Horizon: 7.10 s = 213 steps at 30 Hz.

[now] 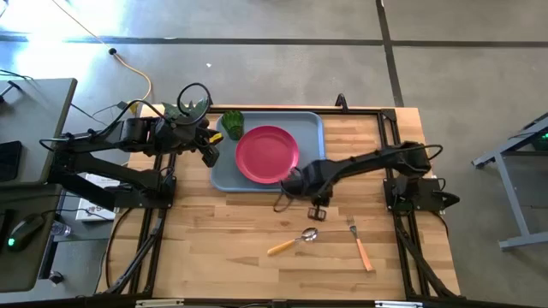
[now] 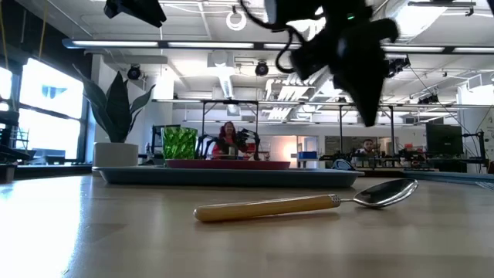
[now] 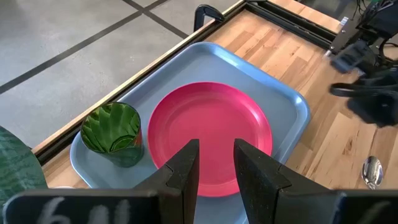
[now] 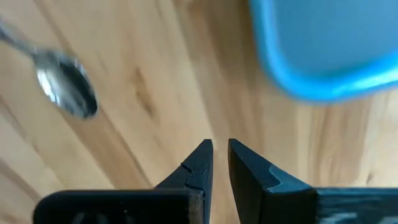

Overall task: Pick and place plate/cup/fork/spoon on tray
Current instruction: Put the orange fork on the blue tray to the right of the pink plate

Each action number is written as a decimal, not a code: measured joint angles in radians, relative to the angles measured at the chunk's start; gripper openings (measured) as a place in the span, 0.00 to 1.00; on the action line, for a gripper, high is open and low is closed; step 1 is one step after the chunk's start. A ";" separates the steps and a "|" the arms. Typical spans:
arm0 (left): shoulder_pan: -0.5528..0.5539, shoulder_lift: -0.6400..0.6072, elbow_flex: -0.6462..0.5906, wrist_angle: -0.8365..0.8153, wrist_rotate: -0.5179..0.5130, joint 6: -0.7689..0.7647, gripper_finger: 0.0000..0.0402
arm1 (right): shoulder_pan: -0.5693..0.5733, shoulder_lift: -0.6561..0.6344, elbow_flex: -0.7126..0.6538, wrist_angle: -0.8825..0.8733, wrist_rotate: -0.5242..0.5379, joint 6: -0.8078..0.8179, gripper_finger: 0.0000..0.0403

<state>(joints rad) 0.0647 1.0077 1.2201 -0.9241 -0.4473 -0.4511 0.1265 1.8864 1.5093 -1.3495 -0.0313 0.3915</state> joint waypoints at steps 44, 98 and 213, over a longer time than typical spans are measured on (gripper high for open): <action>0.000 0.000 0.000 0.000 0.097 -0.080 0.22 | 0.608 -0.525 -0.610 0.384 0.059 1.284 0.43; 0.000 0.000 0.000 0.000 0.097 -0.095 0.22 | 0.658 -0.180 -0.608 0.547 0.006 1.437 0.04; 0.001 0.000 0.000 0.001 -0.012 0.490 0.22 | -0.473 0.132 -0.097 0.497 0.082 0.831 0.13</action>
<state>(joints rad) 0.0654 1.0080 1.2201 -0.9234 -0.4591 0.0387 -0.3466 2.0182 1.4120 -0.8520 0.0509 1.2224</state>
